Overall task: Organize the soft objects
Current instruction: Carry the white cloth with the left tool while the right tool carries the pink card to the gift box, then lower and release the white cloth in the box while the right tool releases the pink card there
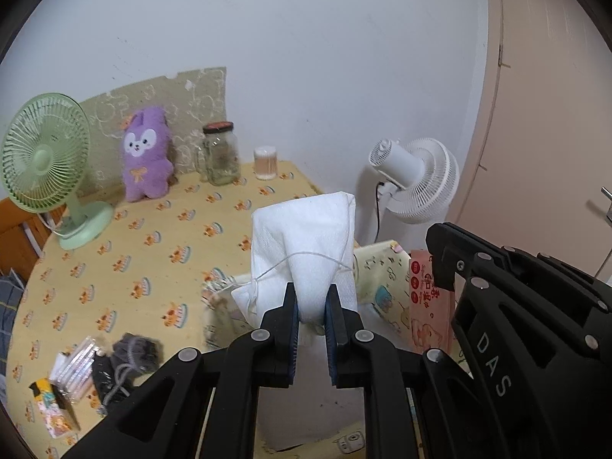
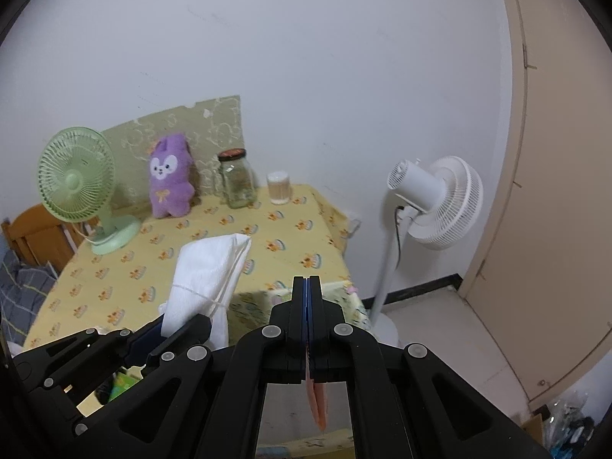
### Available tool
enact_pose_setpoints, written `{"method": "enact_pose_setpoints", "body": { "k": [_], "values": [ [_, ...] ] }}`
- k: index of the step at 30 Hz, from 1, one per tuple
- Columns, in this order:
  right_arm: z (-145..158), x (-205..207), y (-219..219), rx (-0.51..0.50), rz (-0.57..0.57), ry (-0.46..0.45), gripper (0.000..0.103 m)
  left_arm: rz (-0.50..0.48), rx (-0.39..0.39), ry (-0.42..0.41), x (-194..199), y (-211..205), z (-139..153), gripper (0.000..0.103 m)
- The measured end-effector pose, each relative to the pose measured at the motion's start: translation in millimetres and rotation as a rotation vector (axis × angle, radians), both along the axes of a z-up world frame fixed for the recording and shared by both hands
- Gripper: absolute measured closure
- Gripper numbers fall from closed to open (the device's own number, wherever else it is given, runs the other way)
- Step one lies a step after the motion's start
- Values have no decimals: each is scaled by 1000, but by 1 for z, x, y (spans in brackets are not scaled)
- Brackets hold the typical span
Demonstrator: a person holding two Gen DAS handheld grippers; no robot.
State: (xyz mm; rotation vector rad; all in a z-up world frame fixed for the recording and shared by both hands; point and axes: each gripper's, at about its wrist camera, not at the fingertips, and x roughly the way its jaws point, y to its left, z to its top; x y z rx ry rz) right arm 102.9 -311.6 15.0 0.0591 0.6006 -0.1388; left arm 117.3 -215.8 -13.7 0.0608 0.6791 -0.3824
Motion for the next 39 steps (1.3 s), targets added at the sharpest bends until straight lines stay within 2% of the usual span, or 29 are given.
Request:
{"method": "enact_pose_setpoints", "body": {
  "k": [8, 12, 16, 17, 19, 21, 28, 30, 32, 34, 35, 39],
  "values": [
    [-24, 4, -15, -6, -25, 48, 100, -35, 36, 55, 3, -17, -22, 90],
    [-39, 7, -22, 16, -35, 84, 100, -44, 60, 81, 3, -24, -32, 81],
    [-48, 9, -26, 32, -37, 103, 100, -34, 75, 96, 2, -27, -39, 64],
    [-50, 10, -26, 36, -36, 107, 100, -31, 76, 96, 2, -27, -40, 62],
    [-53, 11, -27, 48, -29, 112, 100, -30, 81, 95, 1, -28, -41, 48],
    [-55, 12, -27, 57, -22, 120, 101, -32, 86, 102, 1, -28, -44, 38],
    [-58, 15, -26, 51, -9, 118, 98, -21, 104, 104, 3, -27, -46, 27],
    [-59, 17, -25, 50, 2, 123, 90, -13, 109, 103, 4, -26, -46, 23],
    [-59, 19, -24, 59, 13, 128, 60, -11, 107, 98, 5, -25, -45, 20],
    [-59, 19, -23, 76, 25, 121, 45, -10, 104, 90, 5, -23, -43, 15],
    [-59, 19, -22, 78, 26, 117, 40, -9, 105, 87, 5, -23, -43, 14],
    [-56, 20, -18, 64, 32, 116, 35, 3, 108, 78, 6, -19, -40, 12]
  ]
}}
